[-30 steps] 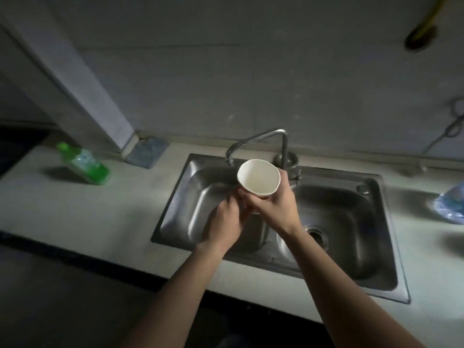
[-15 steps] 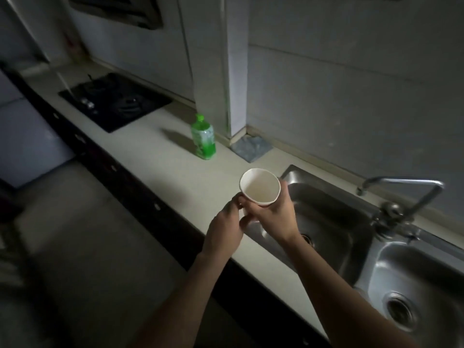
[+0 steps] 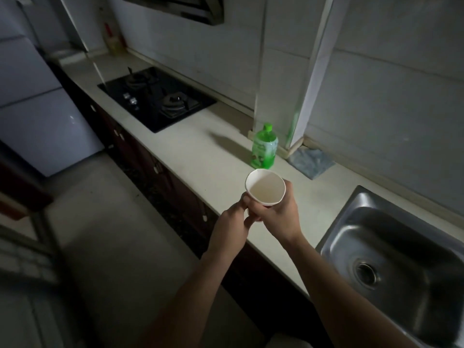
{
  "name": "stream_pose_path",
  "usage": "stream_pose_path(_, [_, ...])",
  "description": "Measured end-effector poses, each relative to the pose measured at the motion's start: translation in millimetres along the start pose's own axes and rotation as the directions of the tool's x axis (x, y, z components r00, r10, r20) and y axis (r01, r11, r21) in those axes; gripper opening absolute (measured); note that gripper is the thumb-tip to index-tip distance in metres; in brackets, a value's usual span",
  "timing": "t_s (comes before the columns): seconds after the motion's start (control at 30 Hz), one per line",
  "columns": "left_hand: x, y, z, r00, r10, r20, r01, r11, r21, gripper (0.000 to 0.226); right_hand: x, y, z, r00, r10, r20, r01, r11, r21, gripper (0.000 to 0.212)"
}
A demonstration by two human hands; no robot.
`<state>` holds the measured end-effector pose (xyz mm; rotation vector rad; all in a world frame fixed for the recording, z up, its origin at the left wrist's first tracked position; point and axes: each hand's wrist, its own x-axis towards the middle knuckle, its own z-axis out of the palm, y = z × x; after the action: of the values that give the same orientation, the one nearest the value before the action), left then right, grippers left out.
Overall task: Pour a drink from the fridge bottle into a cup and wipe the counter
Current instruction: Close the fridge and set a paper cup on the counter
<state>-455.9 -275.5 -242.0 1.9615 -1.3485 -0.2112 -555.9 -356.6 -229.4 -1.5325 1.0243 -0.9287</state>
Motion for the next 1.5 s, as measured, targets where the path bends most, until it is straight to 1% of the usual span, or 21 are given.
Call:
stream_pose_path(0.1, [22.0, -19.4, -7.3, 1.0, -0.026, 0.003, 0.026, 1.0, -0.008, 0.026, 27.1, 4.7, 24.0, 1.0, 0.015, 0.023, -0.015, 1.0, 0.009, 0.076])
stream_pose_path(0.2, [54.0, -43.9, -23.0, 0.997, -0.077, -0.001, 0.077, 0.996, 0.037, 0.027, 59.6, 6.7, 59.2, 0.997, 0.027, 0.071, -0.032, 0.997, 0.07, 0.076])
stream_pose_path(0.3, [89.2, -69.7, -47.7, 0.986, -0.164, -0.005, 0.164, 0.983, 0.087, 0.027, 95.8, 0.7, 104.9, 0.989, 0.01, 0.146, -0.025, 0.995, 0.097, 0.081])
stream_pose_path(0.37, [112.0, -88.2, -66.0, 0.976, -0.214, -0.024, 0.216, 0.968, 0.126, 0.028, 119.7, -7.3, 134.4, 0.981, 0.008, 0.195, -0.032, 0.993, 0.118, 0.082])
stream_pose_path(0.47, [144.7, -117.5, -80.7, 0.967, -0.243, -0.078, 0.253, 0.951, 0.179, 0.034, 152.0, -18.1, 169.3, 0.969, 0.003, 0.246, -0.041, 0.988, 0.152, 0.081])
stream_pose_path(0.57, [169.3, -139.5, -83.1, 0.97, -0.228, -0.089, 0.24, 0.959, 0.154, 0.032, 175.1, -18.3, 191.1, 0.972, 0.016, 0.235, -0.053, 0.987, 0.151, 0.079])
stream_pose_path(0.7, [200.3, -174.0, -82.7, 0.982, -0.183, -0.04, 0.186, 0.977, 0.102, 0.032, 200.4, -11.1, 210.4, 0.978, 0.054, 0.201, -0.08, 0.989, 0.124, 0.077])
stream_pose_path(0.8, [232.1, -207.2, -83.2, 0.991, -0.133, -0.007, 0.133, 0.99, 0.047, 0.036, 222.9, -7.3, 236.7, 0.99, 0.05, 0.131, -0.062, 0.994, 0.092, 0.073])
stream_pose_path(0.9, [266.5, -236.6, -91.5, 0.999, -0.037, 0.037, 0.038, 0.999, -0.01, 0.04, 240.4, -12.7, 266.1, 1.0, 0.013, -0.015, -0.012, 0.998, 0.06, 0.076])
stream_pose_path(1.0, [301.9, -263.4, -99.8, 0.991, 0.075, 0.115, -0.071, 0.997, -0.039, 0.048, 253.8, -21.2, 289.1, 0.99, -0.017, -0.142, 0.019, 1.0, 0.016, 0.079])
stream_pose_path(1.1, [331.8, -271.1, -103.2, 0.968, 0.17, 0.186, -0.151, 0.982, -0.113, 0.048, 266.2, -30.5, 297.9, 0.967, -0.027, -0.254, 0.024, 1.0, -0.014, 0.075])
stream_pose_path(1.17, [345.8, -271.0, -98.9, 0.934, 0.265, 0.239, -0.228, 0.959, -0.172, 0.046, 267.6, -30.1, 297.7, 0.939, -0.03, -0.344, 0.02, 0.999, -0.031, 0.073])
stream_pose_path(1.23, [353.3, -270.6, -91.9, 0.893, 0.33, 0.305, -0.274, 0.938, -0.214, 0.044, 264.8, -25.6, 294.9, 0.907, -0.016, -0.421, 0.004, 1.0, -0.03, 0.074])
stream_pose_path(1.3, [359.2, -272.5, -83.6, 0.868, 0.352, 0.349, -0.281, 0.93, -0.239, 0.046, 265.2, -20.2, 292.0, 0.888, -0.003, -0.46, -0.008, 1.0, -0.02, 0.077])
stream_pose_path(1.43, [370.4, -277.2, -72.9, 0.864, 0.37, 0.342, -0.285, 0.918, -0.275, 0.047, 276.5, -14.0, 293.7, 0.874, -0.015, -0.486, -0.002, 0.999, -0.036, 0.081])
stream_pose_path(1.5, [378.9, -279.3, -69.5, 0.858, 0.365, 0.36, -0.276, 0.921, -0.277, 0.047, 284.4, -5.3, 294.8, 0.873, -0.005, -0.489, -0.003, 1.0, -0.015, 0.083])
